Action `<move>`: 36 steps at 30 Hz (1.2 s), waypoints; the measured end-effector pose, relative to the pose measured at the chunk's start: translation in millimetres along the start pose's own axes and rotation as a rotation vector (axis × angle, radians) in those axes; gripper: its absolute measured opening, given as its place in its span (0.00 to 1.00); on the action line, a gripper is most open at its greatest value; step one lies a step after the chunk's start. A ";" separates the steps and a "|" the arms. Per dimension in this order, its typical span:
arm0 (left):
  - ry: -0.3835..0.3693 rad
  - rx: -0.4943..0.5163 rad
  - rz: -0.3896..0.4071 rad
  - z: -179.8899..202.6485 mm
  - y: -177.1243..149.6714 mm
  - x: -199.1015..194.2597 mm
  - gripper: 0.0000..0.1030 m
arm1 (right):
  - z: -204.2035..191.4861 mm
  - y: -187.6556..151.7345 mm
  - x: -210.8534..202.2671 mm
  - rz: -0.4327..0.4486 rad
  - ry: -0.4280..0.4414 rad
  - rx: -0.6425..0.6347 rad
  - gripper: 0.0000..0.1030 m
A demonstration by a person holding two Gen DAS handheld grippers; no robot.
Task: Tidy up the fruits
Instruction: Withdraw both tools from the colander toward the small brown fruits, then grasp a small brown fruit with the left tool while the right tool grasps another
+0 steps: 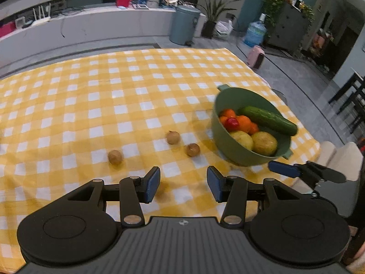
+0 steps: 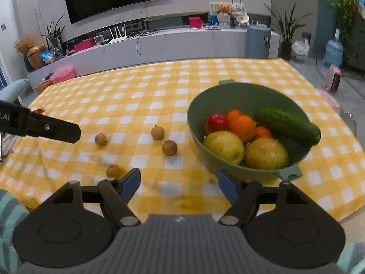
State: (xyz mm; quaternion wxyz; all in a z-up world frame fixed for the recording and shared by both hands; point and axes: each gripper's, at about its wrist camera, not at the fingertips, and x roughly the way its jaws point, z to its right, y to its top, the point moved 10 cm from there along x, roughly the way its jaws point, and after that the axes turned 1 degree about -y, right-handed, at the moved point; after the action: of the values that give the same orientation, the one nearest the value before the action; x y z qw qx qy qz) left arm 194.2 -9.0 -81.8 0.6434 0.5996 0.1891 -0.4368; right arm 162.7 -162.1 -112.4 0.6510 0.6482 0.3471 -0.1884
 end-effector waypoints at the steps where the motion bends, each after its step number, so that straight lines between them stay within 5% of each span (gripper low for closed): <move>1: 0.012 0.005 0.017 -2.5 0.5 0.7 0.54 | -1.5 0.9 1.4 0.001 -0.006 -0.013 0.70; 9: 0.090 -0.036 0.131 -33.5 12.1 0.0 0.54 | -21.8 16.2 6.3 0.094 -0.002 -0.080 0.70; 18: 0.022 -0.151 0.072 -63.3 8.2 14.3 0.54 | -39.5 23.9 24.3 0.110 0.022 -0.088 0.80; 24: 0.040 -0.127 0.093 -74.9 5.9 20.8 0.54 | -42.8 23.6 44.3 0.075 0.011 -0.081 0.79; 36: 0.111 -0.148 0.019 -98.8 -8.9 59.6 0.47 | -45.9 19.6 78.9 0.027 -0.028 -0.116 0.46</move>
State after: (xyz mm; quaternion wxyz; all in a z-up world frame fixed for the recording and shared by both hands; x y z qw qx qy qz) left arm 247.5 64.5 -153.7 0.6785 0.5756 0.2506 -0.3815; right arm 221.1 -99.5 -149.7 0.6947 0.6115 0.3394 -0.1682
